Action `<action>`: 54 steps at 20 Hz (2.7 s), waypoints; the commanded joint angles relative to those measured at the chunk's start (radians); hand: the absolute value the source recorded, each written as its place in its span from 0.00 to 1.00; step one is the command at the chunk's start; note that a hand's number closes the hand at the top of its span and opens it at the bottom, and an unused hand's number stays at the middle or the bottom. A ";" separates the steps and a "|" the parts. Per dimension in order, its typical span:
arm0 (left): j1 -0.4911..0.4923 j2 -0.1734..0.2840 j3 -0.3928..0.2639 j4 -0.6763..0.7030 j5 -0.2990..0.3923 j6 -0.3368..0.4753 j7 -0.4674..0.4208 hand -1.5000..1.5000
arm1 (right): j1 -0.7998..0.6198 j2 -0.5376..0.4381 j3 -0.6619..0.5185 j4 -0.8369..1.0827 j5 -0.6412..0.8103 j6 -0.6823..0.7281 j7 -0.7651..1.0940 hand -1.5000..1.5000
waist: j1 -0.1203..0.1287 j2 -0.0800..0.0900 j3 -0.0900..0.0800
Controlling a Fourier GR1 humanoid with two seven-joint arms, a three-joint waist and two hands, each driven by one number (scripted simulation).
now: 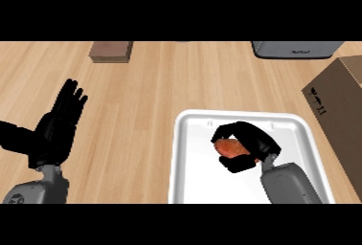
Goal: Pick the sweet potato from the tray and place it in the cardboard box
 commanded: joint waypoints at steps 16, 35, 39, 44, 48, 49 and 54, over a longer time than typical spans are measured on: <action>0.029 0.013 0.042 0.000 0.022 -0.023 -0.021 0.50 | 0.082 0.056 0.307 -0.287 0.539 -0.270 0.271 1.00 | -0.008 -0.003 0.000; -0.004 -0.026 -0.011 0.025 -0.035 0.015 -0.008 0.50 | -0.102 0.103 0.220 -0.839 0.672 -0.098 0.688 1.00 | -0.012 0.000 0.001; 0.059 -0.013 0.003 0.000 -0.006 -0.030 -0.051 0.50 | -0.175 0.093 0.047 -0.821 0.642 -0.083 0.680 1.00 | 0.001 0.001 0.001; -0.034 -0.014 0.002 0.011 -0.016 0.000 0.001 0.50 | -0.136 0.020 -0.153 -0.864 0.503 -0.024 0.614 1.00 | -0.005 0.002 0.002; 0.015 0.020 0.042 -0.015 0.031 -0.043 0.016 0.50 | -0.185 -0.057 -0.331 -0.758 0.417 -0.030 0.545 1.00 | 0.000 0.002 0.002; 0.111 -0.026 -0.027 -0.105 -0.030 -0.010 -0.002 0.50 | -0.216 -0.073 -0.365 -0.749 0.400 -0.021 0.545 1.00 | 0.004 0.001 0.002; 0.033 -0.045 -0.023 -0.016 -0.035 0.010 -0.018 0.50 | -0.129 -0.240 -0.504 -0.592 0.412 -0.143 0.347 1.00 | -0.003 0.004 0.002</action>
